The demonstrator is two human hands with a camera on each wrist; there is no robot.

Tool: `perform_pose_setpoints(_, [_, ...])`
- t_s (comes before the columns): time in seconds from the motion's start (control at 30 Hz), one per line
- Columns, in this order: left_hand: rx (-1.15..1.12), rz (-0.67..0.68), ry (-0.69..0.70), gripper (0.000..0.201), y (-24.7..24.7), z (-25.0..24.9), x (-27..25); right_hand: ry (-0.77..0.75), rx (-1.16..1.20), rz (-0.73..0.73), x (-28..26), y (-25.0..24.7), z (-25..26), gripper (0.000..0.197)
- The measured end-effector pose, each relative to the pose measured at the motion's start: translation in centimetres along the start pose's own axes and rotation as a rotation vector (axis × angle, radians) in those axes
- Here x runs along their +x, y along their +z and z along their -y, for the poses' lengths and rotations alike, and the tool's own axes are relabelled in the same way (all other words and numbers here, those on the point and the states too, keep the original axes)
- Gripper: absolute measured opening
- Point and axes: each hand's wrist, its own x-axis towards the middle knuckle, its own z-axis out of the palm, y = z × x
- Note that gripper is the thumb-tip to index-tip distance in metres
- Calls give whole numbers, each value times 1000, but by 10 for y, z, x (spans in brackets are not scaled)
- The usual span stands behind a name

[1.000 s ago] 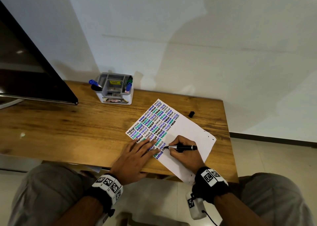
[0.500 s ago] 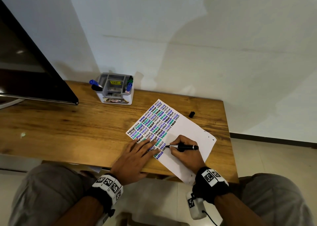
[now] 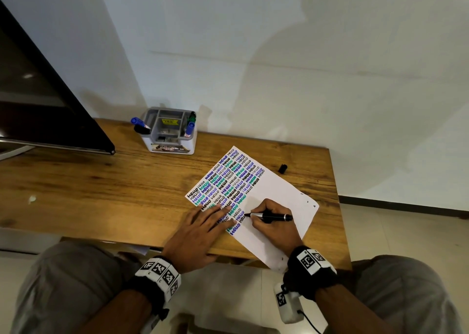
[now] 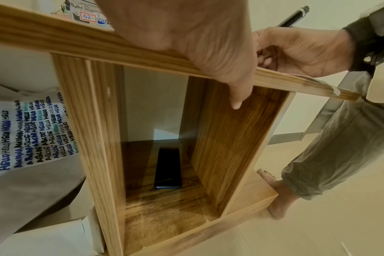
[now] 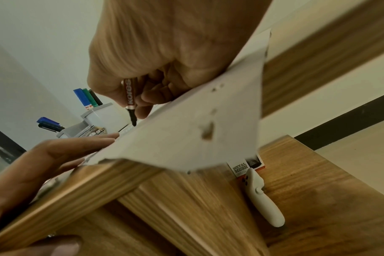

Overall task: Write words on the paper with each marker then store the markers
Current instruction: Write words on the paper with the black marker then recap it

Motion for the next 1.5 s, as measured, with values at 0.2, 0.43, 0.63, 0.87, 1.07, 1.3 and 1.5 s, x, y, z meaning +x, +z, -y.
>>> perform_pose_setpoints(0.2, [1, -1, -3, 82, 0, 0, 0, 0, -23, 3, 0, -1, -1, 18])
perform_pose_setpoints(0.43, [-2, 6, -4, 85, 1, 0, 0, 43, -15, 19, 2, -1, -1, 10])
perform_pose_setpoints(0.63, [-10, 10, -6, 85, 1, 1, 0, 230, 294, 11, 11, -17, 11, 3])
perform_pose_setpoints(0.87, [-30, 12, -4, 86, 1, 1, 1, 150, 182, -285, 36, -59, 21, 19])
perform_pose_setpoints(1.07, [-68, 4, -13, 89, -1, 2, 3, 82, -293, -193, 84, -76, 15, 44])
perform_pose_setpoints(1.3, [-165, -23, -17, 79, -11, -1, 0, 71, -434, -111, 104, -61, 13, 31])
perform_pose_setpoints(1.5, [-267, -193, -20, 55, -24, 0, 7, -32, -157, -36, 77, -42, 49, 28])
